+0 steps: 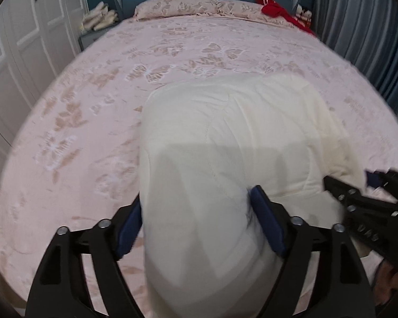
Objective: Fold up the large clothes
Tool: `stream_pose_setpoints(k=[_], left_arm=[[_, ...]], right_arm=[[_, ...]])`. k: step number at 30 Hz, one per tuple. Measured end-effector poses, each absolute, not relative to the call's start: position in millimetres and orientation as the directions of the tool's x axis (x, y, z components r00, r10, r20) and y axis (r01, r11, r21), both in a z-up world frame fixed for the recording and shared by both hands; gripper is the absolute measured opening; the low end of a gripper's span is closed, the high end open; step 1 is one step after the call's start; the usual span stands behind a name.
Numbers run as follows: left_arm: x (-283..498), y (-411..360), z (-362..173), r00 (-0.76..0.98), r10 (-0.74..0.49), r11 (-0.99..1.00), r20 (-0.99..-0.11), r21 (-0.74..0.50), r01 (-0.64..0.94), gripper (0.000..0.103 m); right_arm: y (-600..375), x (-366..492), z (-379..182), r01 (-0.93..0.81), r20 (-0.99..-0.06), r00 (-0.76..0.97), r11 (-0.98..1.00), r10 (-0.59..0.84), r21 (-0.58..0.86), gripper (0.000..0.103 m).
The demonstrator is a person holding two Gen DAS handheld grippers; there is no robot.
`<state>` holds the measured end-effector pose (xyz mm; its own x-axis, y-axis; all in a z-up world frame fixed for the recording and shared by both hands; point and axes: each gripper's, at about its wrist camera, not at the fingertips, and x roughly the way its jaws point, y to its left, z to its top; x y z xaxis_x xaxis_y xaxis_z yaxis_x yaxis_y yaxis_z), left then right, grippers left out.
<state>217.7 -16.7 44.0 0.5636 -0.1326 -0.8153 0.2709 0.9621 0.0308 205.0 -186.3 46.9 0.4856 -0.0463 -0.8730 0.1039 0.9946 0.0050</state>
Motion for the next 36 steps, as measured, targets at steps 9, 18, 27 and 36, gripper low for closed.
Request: stream_pose_setpoints(k=[9,18,27,36], left_arm=[[202.6,-7.4,60.3,0.577,-0.068,0.969,-0.814,0.084,0.232,0.081],[198.4,4.0,67.0,0.549,-0.084,0.983,-0.831,0.021,0.182,0.081],[218.7,38.9,38.3,0.437,-0.298,0.954,-0.849,-0.284,0.097,0.089],[231.1,27.8,41.3,0.453,-0.426,0.905,-0.783,-0.366,0.218,0.053]], right_arm=[[-184.5,183.8,73.2,0.097,-0.841,0.535,0.995,-0.082,-0.036,0.051],[-187.6,181.0,71.7,0.076,-0.854,0.516,0.996,-0.070,-0.035,0.053],[-197.0,208.2,39.2,0.128,-0.894,0.448,0.987,0.025,0.092,0.073],[-172.7,208.2,73.1,0.076,-0.833,0.551,0.997,-0.045,-0.004,0.018]])
